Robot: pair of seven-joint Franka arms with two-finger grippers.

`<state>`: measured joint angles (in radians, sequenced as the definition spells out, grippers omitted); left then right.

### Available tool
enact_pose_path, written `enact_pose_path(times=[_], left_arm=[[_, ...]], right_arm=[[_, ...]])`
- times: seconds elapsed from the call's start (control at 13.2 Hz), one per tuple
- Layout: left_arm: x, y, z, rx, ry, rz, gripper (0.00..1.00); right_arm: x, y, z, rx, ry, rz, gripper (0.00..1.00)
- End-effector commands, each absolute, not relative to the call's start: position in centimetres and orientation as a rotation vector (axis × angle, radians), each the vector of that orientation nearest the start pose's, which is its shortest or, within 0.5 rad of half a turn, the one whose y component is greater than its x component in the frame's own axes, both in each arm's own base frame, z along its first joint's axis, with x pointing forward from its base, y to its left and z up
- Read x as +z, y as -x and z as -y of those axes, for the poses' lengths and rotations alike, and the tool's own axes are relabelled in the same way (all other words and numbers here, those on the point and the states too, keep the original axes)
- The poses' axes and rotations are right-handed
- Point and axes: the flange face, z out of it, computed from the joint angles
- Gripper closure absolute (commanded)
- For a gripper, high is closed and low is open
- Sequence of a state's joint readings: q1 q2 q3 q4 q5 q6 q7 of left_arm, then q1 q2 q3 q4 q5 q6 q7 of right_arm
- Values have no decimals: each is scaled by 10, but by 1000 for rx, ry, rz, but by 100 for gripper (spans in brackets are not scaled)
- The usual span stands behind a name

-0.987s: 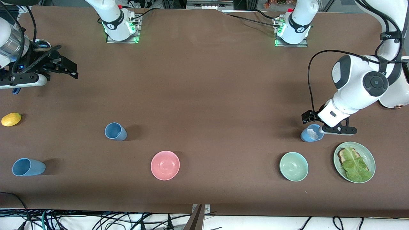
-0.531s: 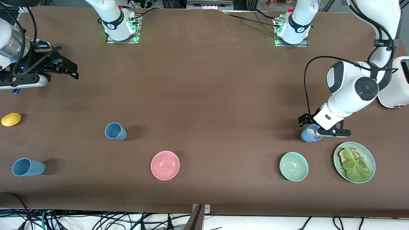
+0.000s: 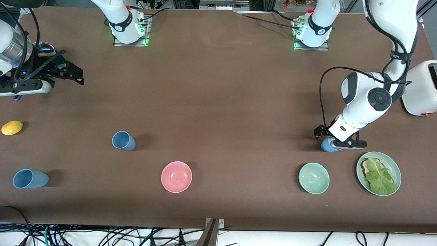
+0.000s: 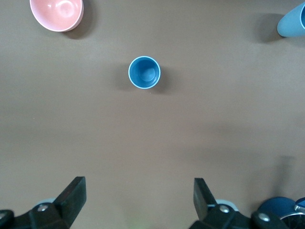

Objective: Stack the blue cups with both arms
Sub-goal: 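Close the left gripper on the rim of the blue cup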

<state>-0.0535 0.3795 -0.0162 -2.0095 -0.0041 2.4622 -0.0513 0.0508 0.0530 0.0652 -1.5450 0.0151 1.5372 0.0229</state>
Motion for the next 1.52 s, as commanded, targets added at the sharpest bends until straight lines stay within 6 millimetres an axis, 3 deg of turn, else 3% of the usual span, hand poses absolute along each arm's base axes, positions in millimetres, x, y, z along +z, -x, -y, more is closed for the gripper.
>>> enact_pose_path(times=[0.0,0.53,0.91,1.14,1.44], left_arm=[[265,-611,45,-144,3146,-14,0],[256,-619,48,-214,3148,12,0],[231,-620,47,-236,3147,17,4],[226,-620,47,-243,3147,17,28],[228,-621,47,-248,3150,53,83]], right_arm=[[605,-561,-66,85,3119,168,0],[605,-562,-66,83,3119,168,0],[607,-561,-66,81,3120,168,0],[608,-560,-66,78,3118,168,0],[607,-560,-66,81,3118,168,0]])
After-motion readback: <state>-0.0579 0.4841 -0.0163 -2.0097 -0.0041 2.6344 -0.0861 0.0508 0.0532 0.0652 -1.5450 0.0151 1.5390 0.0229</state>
